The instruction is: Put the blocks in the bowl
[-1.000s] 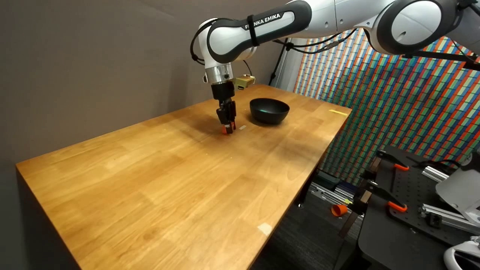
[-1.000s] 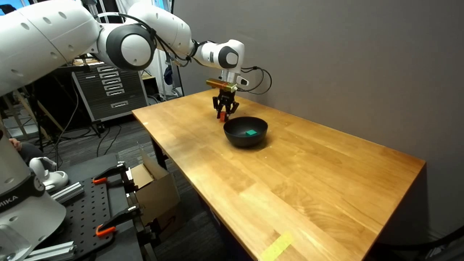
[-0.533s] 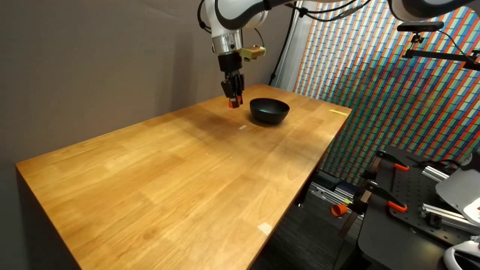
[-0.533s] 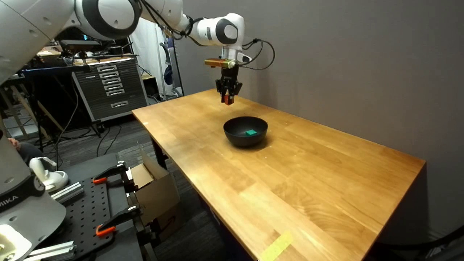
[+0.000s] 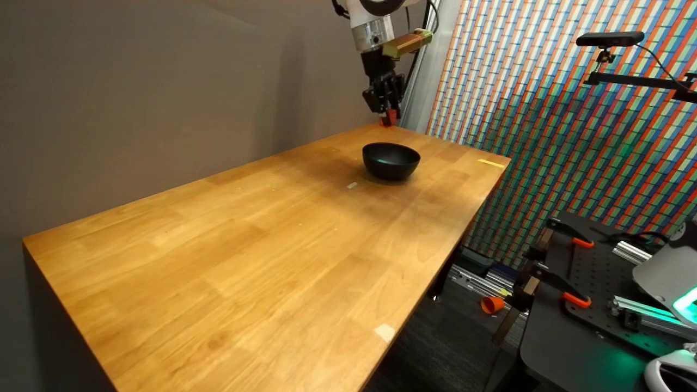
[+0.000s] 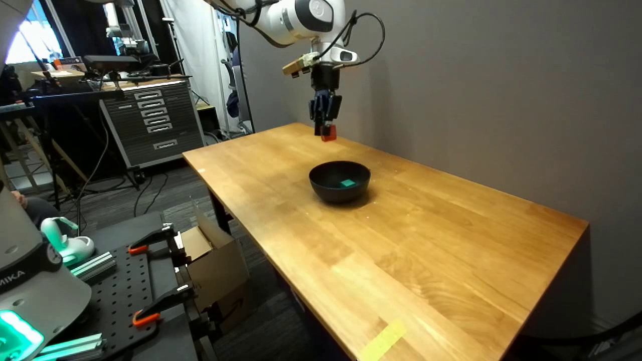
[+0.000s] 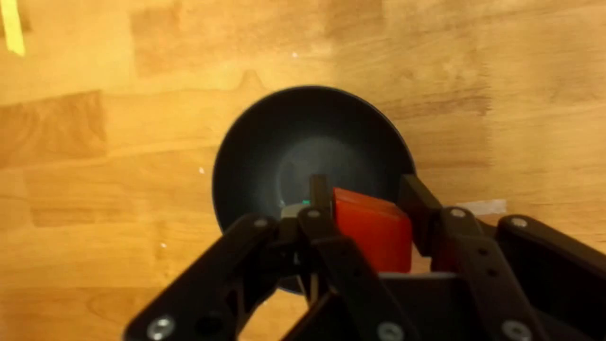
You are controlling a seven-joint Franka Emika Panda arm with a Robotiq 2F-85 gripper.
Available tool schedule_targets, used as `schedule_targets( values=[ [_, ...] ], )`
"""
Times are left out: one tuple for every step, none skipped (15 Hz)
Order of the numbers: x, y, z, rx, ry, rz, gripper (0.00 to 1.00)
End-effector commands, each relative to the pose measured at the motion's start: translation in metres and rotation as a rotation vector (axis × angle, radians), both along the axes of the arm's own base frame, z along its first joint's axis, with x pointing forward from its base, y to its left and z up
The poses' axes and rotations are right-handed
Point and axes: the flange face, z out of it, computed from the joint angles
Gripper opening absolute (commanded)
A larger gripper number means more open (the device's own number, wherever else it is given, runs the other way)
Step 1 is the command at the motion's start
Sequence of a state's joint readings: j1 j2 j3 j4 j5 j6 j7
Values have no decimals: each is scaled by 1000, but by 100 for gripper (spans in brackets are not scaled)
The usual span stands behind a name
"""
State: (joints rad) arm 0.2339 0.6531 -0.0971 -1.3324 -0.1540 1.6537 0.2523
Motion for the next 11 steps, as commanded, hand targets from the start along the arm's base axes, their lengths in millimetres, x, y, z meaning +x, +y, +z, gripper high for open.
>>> schedule_targets(
  values=[
    [-46,-27,-3,-18,56,-108,76],
    [-57,-31,-5,24,97,-104,84],
    [-68,-32,-3,96,131,-84,92],
    [-81,-33,-1,144,158,-70,98],
    [-93,-33,3,189,185,-67,100],
    [-113,-33,10,227,228,-56,100],
    [-128,-34,15,268,267,-48,100],
    [-145,-34,22,297,321,-53,100],
    [-106,-31,-1,225,277,-67,100],
    [-120,-31,7,247,305,-64,100],
    [-129,-32,14,257,312,-62,100]
  ],
)
